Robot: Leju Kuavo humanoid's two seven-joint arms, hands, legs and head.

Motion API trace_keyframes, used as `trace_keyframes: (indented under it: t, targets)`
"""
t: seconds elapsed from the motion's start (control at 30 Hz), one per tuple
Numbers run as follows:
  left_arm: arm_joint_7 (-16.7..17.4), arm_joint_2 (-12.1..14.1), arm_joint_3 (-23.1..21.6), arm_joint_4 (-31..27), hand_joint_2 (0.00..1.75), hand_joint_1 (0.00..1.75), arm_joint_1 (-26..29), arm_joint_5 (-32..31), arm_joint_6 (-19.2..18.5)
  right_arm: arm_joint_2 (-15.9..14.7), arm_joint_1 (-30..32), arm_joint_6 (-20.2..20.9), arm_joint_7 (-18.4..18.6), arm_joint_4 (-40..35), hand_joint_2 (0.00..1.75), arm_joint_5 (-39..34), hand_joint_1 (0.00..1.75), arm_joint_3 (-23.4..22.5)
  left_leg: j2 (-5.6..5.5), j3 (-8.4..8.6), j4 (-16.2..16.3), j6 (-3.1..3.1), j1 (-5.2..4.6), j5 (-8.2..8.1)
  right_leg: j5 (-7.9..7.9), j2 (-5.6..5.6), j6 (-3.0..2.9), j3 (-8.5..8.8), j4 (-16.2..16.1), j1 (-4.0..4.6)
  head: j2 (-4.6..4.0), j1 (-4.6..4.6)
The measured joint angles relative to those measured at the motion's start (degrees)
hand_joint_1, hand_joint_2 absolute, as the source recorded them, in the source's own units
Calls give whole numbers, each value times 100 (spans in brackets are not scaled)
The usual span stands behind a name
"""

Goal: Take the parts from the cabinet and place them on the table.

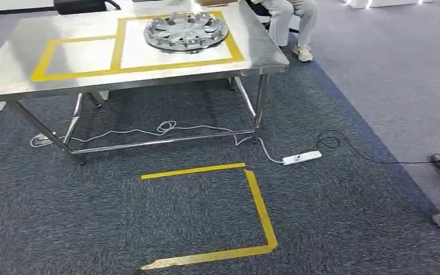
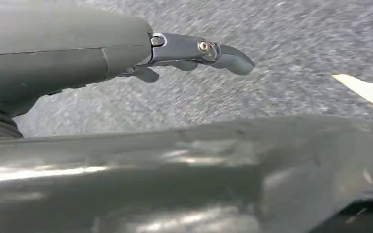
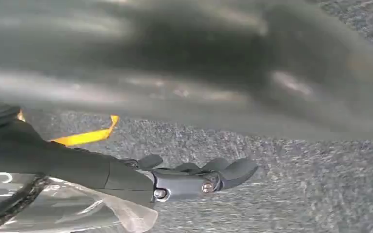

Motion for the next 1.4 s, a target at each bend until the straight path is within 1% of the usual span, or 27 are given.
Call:
trace_keyframes:
  t: [0.03, 0.13, 0.17, 0.23, 0.3, 0.37, 0.4, 0.47, 0.5, 0.53, 0.67, 0.7, 0.73, 0.77, 0.83, 0.9, 0.97, 1.0, 1.03, 1.1, 1.17, 1.2, 1.23, 1.27, 1.33, 1.37, 1.4]
  targets:
    - [0, -10, -2, 2, 0, 0, 6, 0, -2, -6, -23, 2, 2, -4, 0, 2, 0, 0, -57, 30, -73, 27, 17, -4, 9, 72, 30, -31, 33, 44, 0, 0]
    - [0, -8, -2, 2, 0, 0, -9, -20, 0, -6, 3, 7, 4, -4, 0, 0, 0, 0, 76, 38, -159, 12, -15, -51, 82, 242, 149, -127, -13, -21, 0, -24]
    - [2, -15, -2, 2, 0, 0, -7, -22, 7, -12, 15, 7, 4, -4, 0, 2, 0, 0, 156, 67, -288, -7, 43, 1, 85, 284, 196, -191, -13, 14, 0, -19]
    - [2, -24, -2, 2, 0, 0, -12, -37, 9, -17, 12, 11, -2, -4, 0, 2, 0, 0, 305, 95, -352, 17, 49, 49, -222, -232, 209, -361, 378, 27, 0, 37]
    - [2, -26, -2, 2, 0, 0, 15, -37, 4, -15, -33, 15, -4, -2, 0, 7, 0, 2, 485, 76, -346, 20, 27, 48, -645, -401, 252, -776, 1275, 9, 0, 40]
    - [6, -19, 0, 2, 0, 0, 23, -39, 4, -17, -13, 13, -7, -4, 0, 5, 0, 2, 646, 63, -339, 21, 22, 47, -751, -434, 290, -967, 1740, -3, 0, 42]
    - [7, -19, 0, 2, 0, 0, 19, -42, 4, -17, 8, 13, -11, -4, 0, 7, 0, 2, 719, 64, -338, 20, 22, 47, -589, -450, 302, -839, 1546, -9, 0, 44]
    - [4, -37, 0, 2, 0, 0, 9, -52, 2, -21, 10, 9, -15, -4, 0, 7, 0, 2, 846, 74, -323, 1, 25, 35, -138, -567, 306, -283, 570, -17, 0, 42]
    - [-2, -39, 0, 2, 0, 0, -1, -55, 2, -21, -3, 2, -17, -4, 0, 11, 0, 2, 902, 86, -300, -29, 8, 17, -5, -810, 301, 34, 28, -11, 0, 44]
    - [-4, -35, 0, 2, 0, 0, -6, -59, 2, -21, -32, 0, -15, -4, 0, 11, 0, 2, 940, 82, -284, -72, -41, -6, -90, -917, 240, 71, -73, 32, 0, 46]
    - [-20, -37, 0, 0, 0, 0, -41, -68, 7, -21, 8, -7, -18, -4, 0, 9, 0, 2, 1100, 118, -270, -175, -32, -10, -17, -675, 71, -2, -85, 19, 0, 11]
    - [-20, -37, -2, 2, 0, 0, -41, -83, 7, -21, 8, -7, -17, -4, 0, 9, 0, 2, 926, 99, -210, -238, -8, -92, 13, -637, 28, 57, -94, -13, 0, 2]
    - [-22, -37, -2, 2, 0, 0, -39, -98, 11, -21, -4, -9, -7, -4, 0, 7, 0, 2, 680, 14, 13, -265, -1, -313, 30, -583, 2, 32, -94, -16, 0, -20]
    - [-37, -32, 0, 2, 0, 0, -29, -109, 11, -21, -21, -9, -6, -4, 0, 11, 0, 2, 553, -150, 449, -276, 15, -595, 60, -524, -37, 8, -88, -15, 0, -20]
    - [-113, -13, 0, 2, 0, 0, -2, -109, 39, -21, -27, -13, -22, -4, 0, 37, 0, 4, 475, -532, 1400, -279, 20, -1001, 88, -372, -53, -33, -82, -5, 0, -24]
    - [-175, 7, 9, 2, 0, 0, 7, -59, 105, -26, -6, -35, -39, -4, 0, 65, 0, 4, 472, -549, 1483, -267, 23, -877, 99, -235, -43, -37, -79, -3, 0, -19]
    - [-205, 25, 18, 0, 0, 0, -6, -35, 131, -24, -13, -44, -48, -4, 0, 83, 0, 4, 407, -148, 601, -220, 23, -318, 107, -61, -29, -32, -62, -3, 0, -22]
    - [-236, 40, 24, 0, 0, 0, -11, 11, 153, -21, -20, -46, -44, -2, 0, 85, 0, 7, 209, 88, 54, -181, 26, -53, 112, 14, -17, -30, -56, -3, 0, -22]
    - [-269, 62, 48, 2, 0, 0, -17, 68, 177, -6, -32, -46, -29, 7, 0, 85, 0, 11, -78, 181, -150, -142, 38, -101, 122, 69, 19, -55, -44, 9, 0, -11]
    - [-359, 62, 114, 0, 0, 0, -44, 144, 210, -4, -46, -55, 0, 7, 0, 70, 0, 11, -8, 170, -232, -151, 29, -101, 160, 193, 98, -147, -17, -22, 0, -17]
    - [-450, 62, 166, -2, 0, 0, -71, 207, 229, -4, -6, -68, -37, 11, 0, 20, 0, 11, 103, 161, -252, -96, 17, -65, 220, 317, 192, -206, -67, -36, 0, -15]
    - [-483, 55, 173, -4, 0, 0, -90, 241, 249, -6, -1, -72, -64, 11, 0, -4, 0, 9, 200, 176, -347, -49, 74, -6, 185, 230, 200, -256, -13, -41, 0, -13]
    - [-529, 53, 190, -13, 0, 0, -115, 256, 267, -4, -4, -74, -79, 17, 0, -11, 0, 9, 262, 174, -371, -15, 61, 10, 59, -131, 210, -326, 132, 1, 0, 10]
    - [-573, 42, 219, -13, 0, 0, -123, 278, 284, -2, -26, -74, -79, 26, 0, -2, 0, 11, 342, 160, -370, 5, 52, 22, -164, -317, 227, -498, 473, -2, 0, 57]
    - [-671, 29, 298, -13, 0, 0, -106, 359, 297, -2, -72, -83, -50, 39, 0, 9, 0, 20, 544, 145, -365, 8, 31, 21, -619, -421, 266, -921, 1447, -9, 0, 50]
    - [-695, 29, 319, -13, 0, 0, -104, 376, 302, -2, -59, -85, -39, 44, 0, 11, 0, 26, 634, 132, -361, 7, 24, 21, -704, -427, 286, -1043, 1756, -13, 0, 50]
    - [-710, 29, 337, -13, 0, 0, -106, 389, 304, -2, -35, -87, -31, 46, 0, 20, 0, 31, 711, 124, -359, 7, 24, 21, -635, -436, 296, -1006, 1734, -17, 0, 55]
